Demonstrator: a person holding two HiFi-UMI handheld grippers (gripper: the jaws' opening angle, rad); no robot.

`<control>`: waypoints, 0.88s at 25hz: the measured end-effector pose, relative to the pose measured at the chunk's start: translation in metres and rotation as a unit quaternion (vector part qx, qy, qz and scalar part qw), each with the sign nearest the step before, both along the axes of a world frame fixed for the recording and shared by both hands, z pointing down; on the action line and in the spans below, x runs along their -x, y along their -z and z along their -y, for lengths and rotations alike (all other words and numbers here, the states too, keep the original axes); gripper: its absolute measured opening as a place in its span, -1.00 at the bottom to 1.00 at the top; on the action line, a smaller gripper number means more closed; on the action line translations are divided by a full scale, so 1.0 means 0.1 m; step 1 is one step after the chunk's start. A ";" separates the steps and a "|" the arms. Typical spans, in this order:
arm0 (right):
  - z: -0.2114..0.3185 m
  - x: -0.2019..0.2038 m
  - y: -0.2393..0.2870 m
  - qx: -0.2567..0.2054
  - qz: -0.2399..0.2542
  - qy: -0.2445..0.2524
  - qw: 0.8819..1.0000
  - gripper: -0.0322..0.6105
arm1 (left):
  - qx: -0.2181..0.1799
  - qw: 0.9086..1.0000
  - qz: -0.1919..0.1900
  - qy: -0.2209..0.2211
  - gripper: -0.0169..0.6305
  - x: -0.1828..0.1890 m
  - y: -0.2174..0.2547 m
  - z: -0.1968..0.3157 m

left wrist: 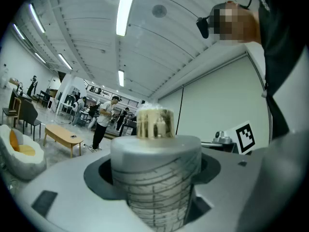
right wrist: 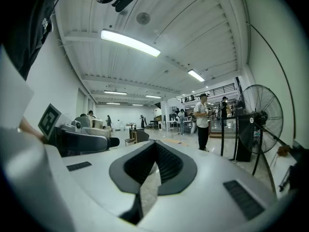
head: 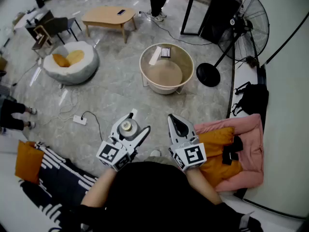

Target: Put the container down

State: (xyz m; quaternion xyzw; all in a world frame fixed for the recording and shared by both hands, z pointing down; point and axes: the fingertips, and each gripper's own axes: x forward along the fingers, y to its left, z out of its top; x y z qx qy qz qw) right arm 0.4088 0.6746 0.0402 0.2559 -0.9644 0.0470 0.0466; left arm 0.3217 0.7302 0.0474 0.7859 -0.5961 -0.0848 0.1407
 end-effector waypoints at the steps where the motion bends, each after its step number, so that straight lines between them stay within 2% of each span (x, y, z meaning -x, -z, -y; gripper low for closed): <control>1: 0.01 -0.01 0.01 0.001 0.007 0.007 1.000 -0.83 | -0.002 1.000 0.003 0.001 0.14 0.00 -0.03 0.03; 5: -0.01 0.03 0.00 0.016 0.028 0.049 0.998 -0.83 | -0.006 1.000 -0.001 0.015 0.14 0.02 -0.02 0.09; 8: -0.10 0.09 -0.09 0.016 0.025 0.070 0.997 -0.83 | 0.002 1.000 -0.004 0.027 0.14 0.05 -0.08 0.03; 15: 0.01 0.19 -0.26 0.018 0.022 0.061 0.998 -0.83 | 0.000 0.999 -0.004 0.048 0.14 0.22 -0.24 0.03; 22: 0.55 0.46 -0.34 0.005 0.005 0.016 1.000 -0.83 | -0.001 0.999 -0.012 0.049 0.14 0.68 -0.34 0.49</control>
